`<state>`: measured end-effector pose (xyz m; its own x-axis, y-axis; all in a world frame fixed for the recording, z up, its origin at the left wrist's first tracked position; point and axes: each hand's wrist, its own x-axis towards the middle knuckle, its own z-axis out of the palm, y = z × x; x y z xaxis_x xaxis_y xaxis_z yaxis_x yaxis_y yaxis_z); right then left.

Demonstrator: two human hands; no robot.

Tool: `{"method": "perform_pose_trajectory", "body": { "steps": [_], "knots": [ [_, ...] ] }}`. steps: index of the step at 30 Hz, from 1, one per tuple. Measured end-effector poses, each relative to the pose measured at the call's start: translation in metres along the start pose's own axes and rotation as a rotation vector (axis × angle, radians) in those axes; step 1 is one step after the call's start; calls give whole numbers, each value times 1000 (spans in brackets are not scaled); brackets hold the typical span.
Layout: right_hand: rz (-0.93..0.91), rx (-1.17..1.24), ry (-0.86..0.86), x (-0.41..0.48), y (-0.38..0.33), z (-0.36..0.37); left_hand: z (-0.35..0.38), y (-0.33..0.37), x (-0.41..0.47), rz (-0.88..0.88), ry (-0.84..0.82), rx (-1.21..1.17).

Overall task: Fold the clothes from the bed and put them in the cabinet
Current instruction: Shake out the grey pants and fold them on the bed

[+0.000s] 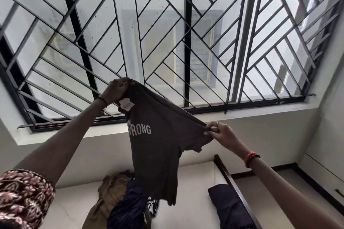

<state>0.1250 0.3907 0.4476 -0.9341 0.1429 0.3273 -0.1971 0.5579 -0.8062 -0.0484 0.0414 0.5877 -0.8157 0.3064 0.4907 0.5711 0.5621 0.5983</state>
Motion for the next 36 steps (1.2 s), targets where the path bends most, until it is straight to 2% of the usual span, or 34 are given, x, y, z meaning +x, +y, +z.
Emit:
{"method": "perform_pose_trajectory", "body": {
  "steps": [4, 8, 13, 16, 20, 23, 28, 36],
  "knots": [
    [35, 68, -29, -9, -4, -1, 12, -14, -9, -48, 53, 4],
    [54, -68, -21, -12, -3, -10, 18, -11, -23, -116, 135, 95],
    [140, -120, 135, -18, -10, -32, 9, 14, -37, -155, -104, -12],
    [281, 29, 110, -20, -12, -50, 1, 33, -35, -277, -227, -121],
    [505, 394, 57, -20, -8, -56, 4, 53, -29, -456, -401, -267],
    [603, 614, 74, -15, 4, -45, 26, 53, -25, -568, -463, -386],
    [703, 788, 159, -2, 44, -21, 84, 30, -20, -612, -426, -459],
    [691, 910, 336, 34, 114, 6, 161, -6, 5, -570, -333, -481]
  ]
}}
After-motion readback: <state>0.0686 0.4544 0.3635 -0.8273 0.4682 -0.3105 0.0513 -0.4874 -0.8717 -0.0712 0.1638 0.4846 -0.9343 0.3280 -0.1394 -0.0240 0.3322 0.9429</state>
